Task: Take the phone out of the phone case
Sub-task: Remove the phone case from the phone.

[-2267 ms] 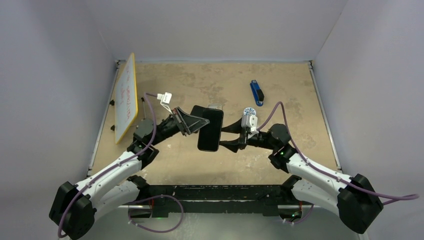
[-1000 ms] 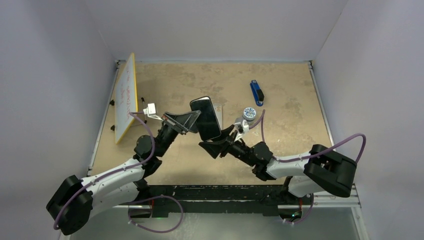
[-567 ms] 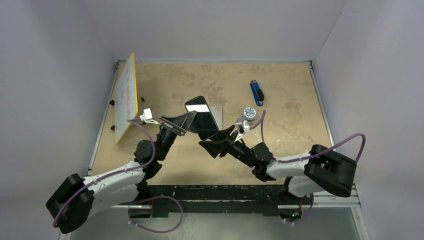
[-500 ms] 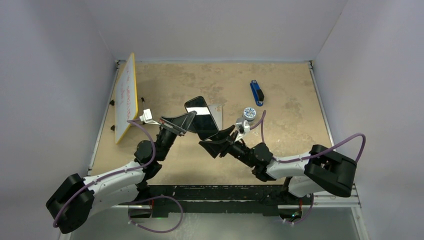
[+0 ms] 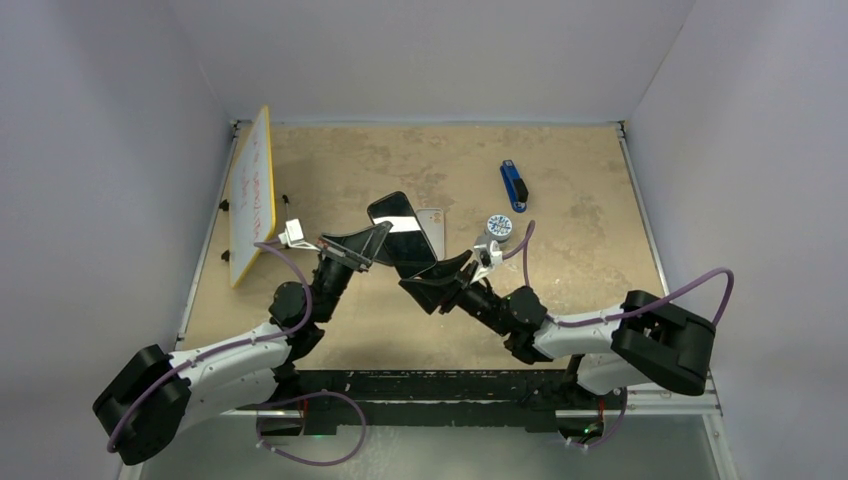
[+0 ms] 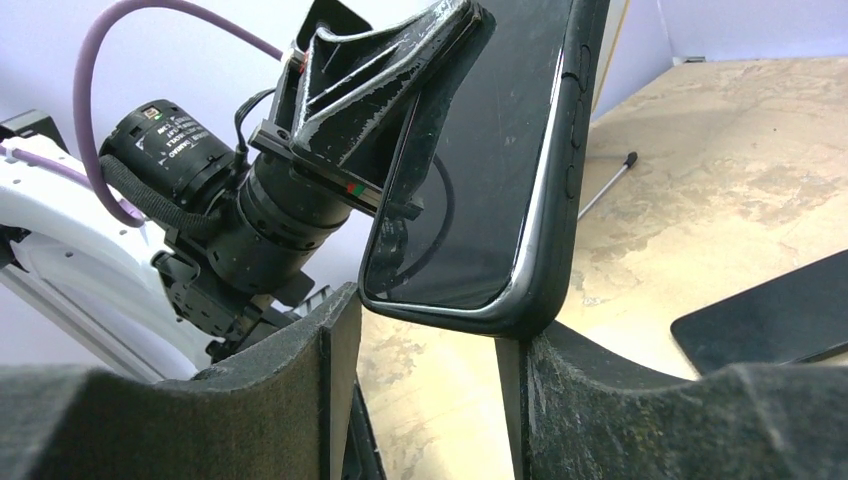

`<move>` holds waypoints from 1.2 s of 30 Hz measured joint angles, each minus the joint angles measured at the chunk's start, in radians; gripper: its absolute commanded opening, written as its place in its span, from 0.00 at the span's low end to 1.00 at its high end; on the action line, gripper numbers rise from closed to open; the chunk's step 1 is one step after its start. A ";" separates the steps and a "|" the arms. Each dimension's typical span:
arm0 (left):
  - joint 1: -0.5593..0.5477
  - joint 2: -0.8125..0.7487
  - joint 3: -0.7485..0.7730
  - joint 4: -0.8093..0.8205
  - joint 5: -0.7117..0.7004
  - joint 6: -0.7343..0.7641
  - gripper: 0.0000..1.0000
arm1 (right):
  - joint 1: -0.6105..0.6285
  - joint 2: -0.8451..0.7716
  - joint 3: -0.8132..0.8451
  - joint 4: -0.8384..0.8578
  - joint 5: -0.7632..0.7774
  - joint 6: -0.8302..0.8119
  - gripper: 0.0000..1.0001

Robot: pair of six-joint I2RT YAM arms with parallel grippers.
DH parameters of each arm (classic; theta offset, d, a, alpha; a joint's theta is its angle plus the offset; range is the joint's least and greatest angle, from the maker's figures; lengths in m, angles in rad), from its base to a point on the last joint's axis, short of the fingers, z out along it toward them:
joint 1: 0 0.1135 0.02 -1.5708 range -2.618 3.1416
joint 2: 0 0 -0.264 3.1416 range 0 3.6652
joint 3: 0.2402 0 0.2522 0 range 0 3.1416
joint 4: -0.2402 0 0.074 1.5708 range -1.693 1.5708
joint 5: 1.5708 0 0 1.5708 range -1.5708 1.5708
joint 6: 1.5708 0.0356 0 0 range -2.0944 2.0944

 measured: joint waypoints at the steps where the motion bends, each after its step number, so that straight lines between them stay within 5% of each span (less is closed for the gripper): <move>1: 0.000 0.000 -0.001 0.003 0.000 0.000 0.00 | 0.002 -0.001 0.000 0.000 0.001 0.000 0.53; 9: -0.001 0.000 -0.017 0.019 -0.014 -0.003 0.00 | 0.003 -0.008 0.000 -0.008 0.001 0.004 0.57; 21: -0.002 0.011 -0.018 0.040 -0.015 -0.024 0.00 | 0.005 -0.014 0.000 0.002 0.024 -0.004 0.47; 36: -0.002 -0.027 -0.001 -0.099 -0.045 -0.147 0.00 | 0.019 0.029 0.000 0.071 0.037 -0.237 0.50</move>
